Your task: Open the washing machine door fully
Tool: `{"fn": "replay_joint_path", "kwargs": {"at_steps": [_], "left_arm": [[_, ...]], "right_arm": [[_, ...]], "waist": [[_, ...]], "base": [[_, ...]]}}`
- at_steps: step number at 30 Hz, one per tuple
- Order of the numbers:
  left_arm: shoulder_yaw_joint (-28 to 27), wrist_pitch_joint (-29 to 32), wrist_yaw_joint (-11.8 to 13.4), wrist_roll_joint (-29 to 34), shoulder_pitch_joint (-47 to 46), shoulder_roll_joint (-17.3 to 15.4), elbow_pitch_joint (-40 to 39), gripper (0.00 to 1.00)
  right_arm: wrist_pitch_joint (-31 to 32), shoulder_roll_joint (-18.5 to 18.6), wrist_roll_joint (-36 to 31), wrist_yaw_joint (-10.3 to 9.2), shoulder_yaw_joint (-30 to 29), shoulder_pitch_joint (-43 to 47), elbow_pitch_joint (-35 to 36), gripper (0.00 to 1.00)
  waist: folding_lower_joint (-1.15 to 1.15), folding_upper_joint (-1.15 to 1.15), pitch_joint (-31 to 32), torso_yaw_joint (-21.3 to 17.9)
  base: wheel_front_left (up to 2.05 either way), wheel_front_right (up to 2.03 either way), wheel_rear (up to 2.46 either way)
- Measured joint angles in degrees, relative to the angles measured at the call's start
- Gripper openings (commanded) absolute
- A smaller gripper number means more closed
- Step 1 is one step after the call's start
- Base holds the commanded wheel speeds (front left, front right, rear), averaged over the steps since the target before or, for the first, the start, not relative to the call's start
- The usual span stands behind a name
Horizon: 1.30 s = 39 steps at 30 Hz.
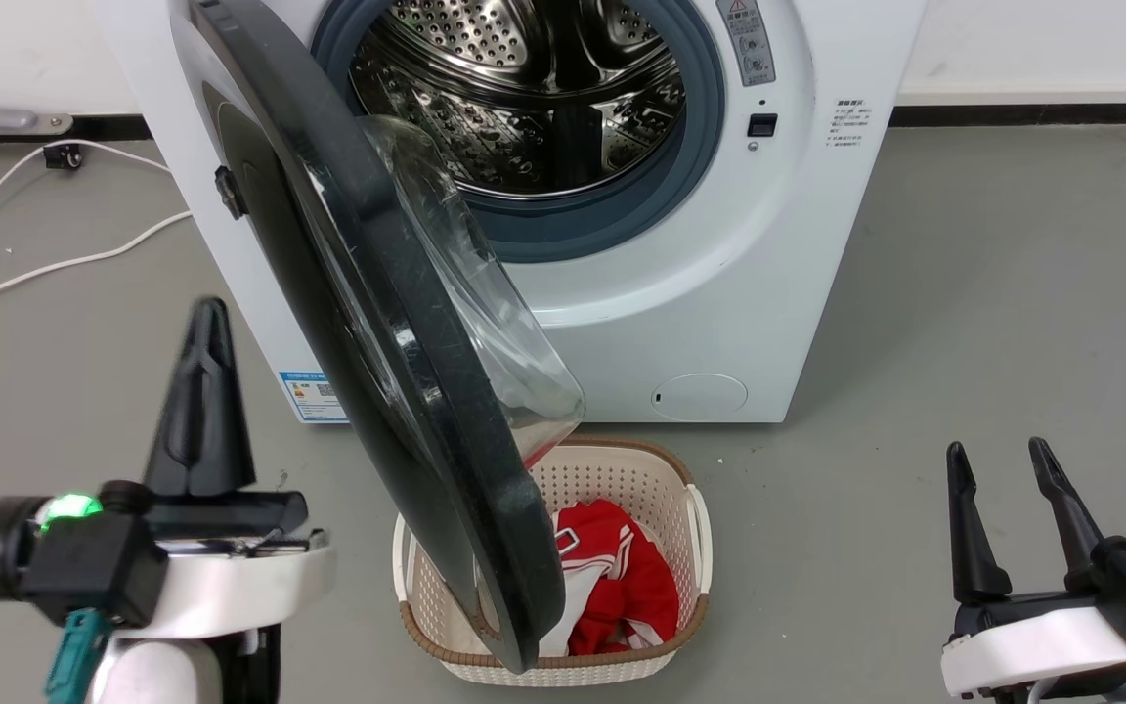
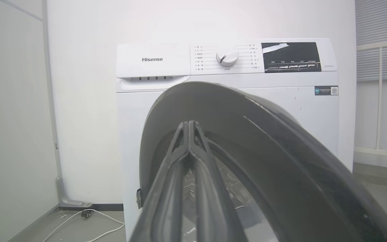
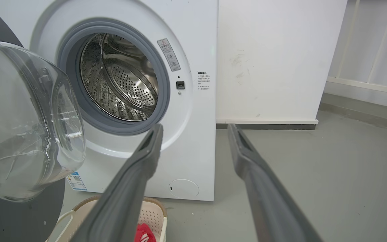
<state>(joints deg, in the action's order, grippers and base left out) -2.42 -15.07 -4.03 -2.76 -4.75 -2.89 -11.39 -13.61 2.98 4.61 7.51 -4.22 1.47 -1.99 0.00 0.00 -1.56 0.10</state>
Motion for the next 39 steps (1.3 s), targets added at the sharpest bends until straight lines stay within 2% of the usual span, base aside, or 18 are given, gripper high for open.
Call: {"fn": "replay_joint_path", "kwargs": {"at_steps": [5, 6, 11, 15, 21, 24, 31, 33, 39], "left_arm": [[0.07, -0.01, 0.24, 1.6, -1.57, -0.04, -9.35, 0.0], [0.91, -0.01, 0.23, 2.25, -1.95, -0.08, -14.01, 0.0], [4.39, -0.02, -0.53, 2.08, -2.59, -0.09, -20.03, 0.0], [10.2, -0.04, -1.74, 0.73, -2.26, -0.09, -22.1, 0.0], [20.67, 2.64, -2.87, -3.25, 1.62, -0.2, -20.67, 0.0], [23.47, 5.56, -2.99, -4.87, 3.99, -0.54, -19.19, 0.0], [26.81, 12.57, -2.54, -8.93, 11.6, -0.76, -15.63, 0.0], [27.99, 16.25, -2.34, -10.06, 14.7, -1.9, -12.26, 0.0], [28.58, 16.62, -1.98, -8.95, 15.38, -2.82, -6.24, 0.0]], "right_arm": [[0.07, 0.0, 0.07, 0.0, -0.05, 0.06, -0.22, 1.0], [0.09, 0.0, 0.08, 0.0, -0.04, 0.1, -0.27, 1.0], [0.54, -0.01, 0.08, 0.0, -0.02, 0.2, -0.31, 1.0], [0.65, -0.01, 0.35, 0.0, -0.1, 0.22, -0.33, 1.0], [1.03, -0.02, 0.41, 0.0, -0.09, 0.37, -0.45, 1.0], [1.08, -0.02, 0.41, 0.0, -0.07, 0.38, -0.66, 1.0], [1.3, -0.02, 0.66, 0.0, 0.11, 0.42, -1.02, 1.0], [1.35, -0.02, 0.9, 0.0, 0.3, 0.41, -1.27, 1.0], [1.52, -0.03, 0.91, 0.0, 0.59, 0.16, -1.59, 1.0]], "waist": [[0.0, 0.0, 0.47, 0.13], [0.0, 0.0, 0.67, 0.0], [0.0, 0.0, 0.69, -0.42], [0.0, 0.0, 0.56, -0.62], [0.0, 0.0, 0.69, -0.6], [0.0, 0.0, 0.81, -0.45], [0.0, 0.0, 0.71, -0.09], [0.0, 0.0, 0.5, 0.24], [0.0, 0.0, 0.09, 0.33]], "base": [[0.0, 0.0, 0.0], [0.0, 0.0, 0.0], [0.0, 0.0, 0.0], [0.0, 0.0, 0.0], [0.0, 0.0, 0.0], [0.0, 0.0, 0.0], [0.0, 0.0, 0.0], [0.0, 0.0, 0.0], [0.0, 0.0, 0.0]]}}
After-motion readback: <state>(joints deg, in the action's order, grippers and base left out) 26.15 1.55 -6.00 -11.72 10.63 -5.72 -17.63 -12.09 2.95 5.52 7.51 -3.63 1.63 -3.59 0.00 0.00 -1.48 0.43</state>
